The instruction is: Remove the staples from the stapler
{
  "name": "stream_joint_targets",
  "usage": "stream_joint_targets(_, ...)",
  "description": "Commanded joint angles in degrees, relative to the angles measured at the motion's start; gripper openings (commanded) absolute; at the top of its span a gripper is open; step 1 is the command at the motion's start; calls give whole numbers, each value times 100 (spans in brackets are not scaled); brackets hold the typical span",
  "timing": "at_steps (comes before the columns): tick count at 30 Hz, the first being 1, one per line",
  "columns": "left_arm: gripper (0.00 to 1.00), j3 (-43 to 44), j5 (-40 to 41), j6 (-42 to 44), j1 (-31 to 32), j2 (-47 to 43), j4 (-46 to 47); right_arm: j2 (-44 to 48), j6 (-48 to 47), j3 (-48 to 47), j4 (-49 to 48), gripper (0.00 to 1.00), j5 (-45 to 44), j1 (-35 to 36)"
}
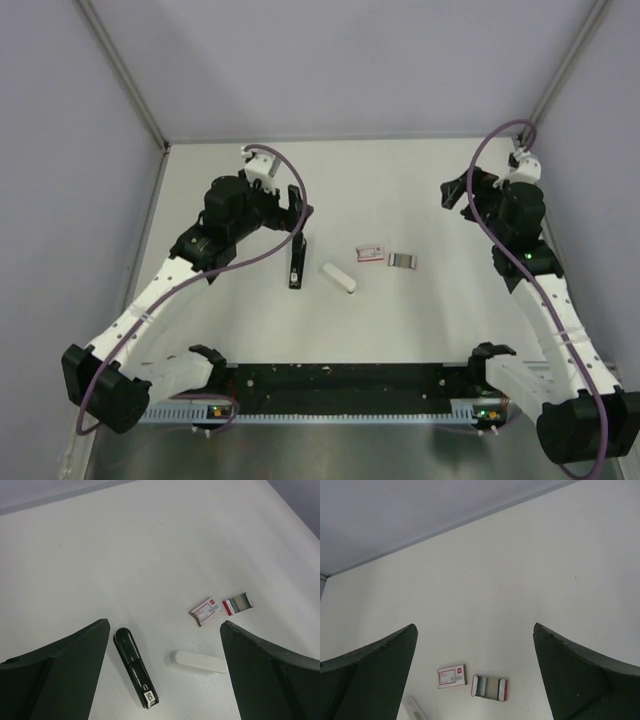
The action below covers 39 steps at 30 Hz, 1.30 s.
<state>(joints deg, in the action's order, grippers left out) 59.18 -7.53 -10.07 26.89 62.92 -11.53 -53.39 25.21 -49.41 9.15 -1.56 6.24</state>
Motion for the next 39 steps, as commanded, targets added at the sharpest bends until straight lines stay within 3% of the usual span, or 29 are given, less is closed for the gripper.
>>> stream_joint_targets(1,98,331,136,75,254,299,-436,-84,81,-411,156,99,664,44)
stream_joint_targets(4,98,366,1057,-161,422,633,-745,-592,-323,-1033,901,99,817,324)
stream_joint_targets(8,97,147,1657,-619,448,941,-737,-1340,-684,-1519,1853,99,-536,1220)
stream_joint_targets(13,95,-116,2439,-760,483,1240,-500,-1447,201,-1300,1924,99,-2047,1748)
stream_joint_targets(17,94,-223,2327,-848,483,1591,-367,-1587,56,-1326,1933,99,-1129,1749)
stream_joint_targets(22,92,-161,2212,-1006,501,1952,-412,-1692,150,-1150,2020,99,-1768,1740)
stream_joint_targets(27,92,-214,2124,-1068,510,2128,-192,-1930,344,-1080,2004,99,-1014,1679)
stream_joint_targets(39,92,-73,2203,-1050,554,2875,-51,-1913,160,-904,1968,99,-618,1670)
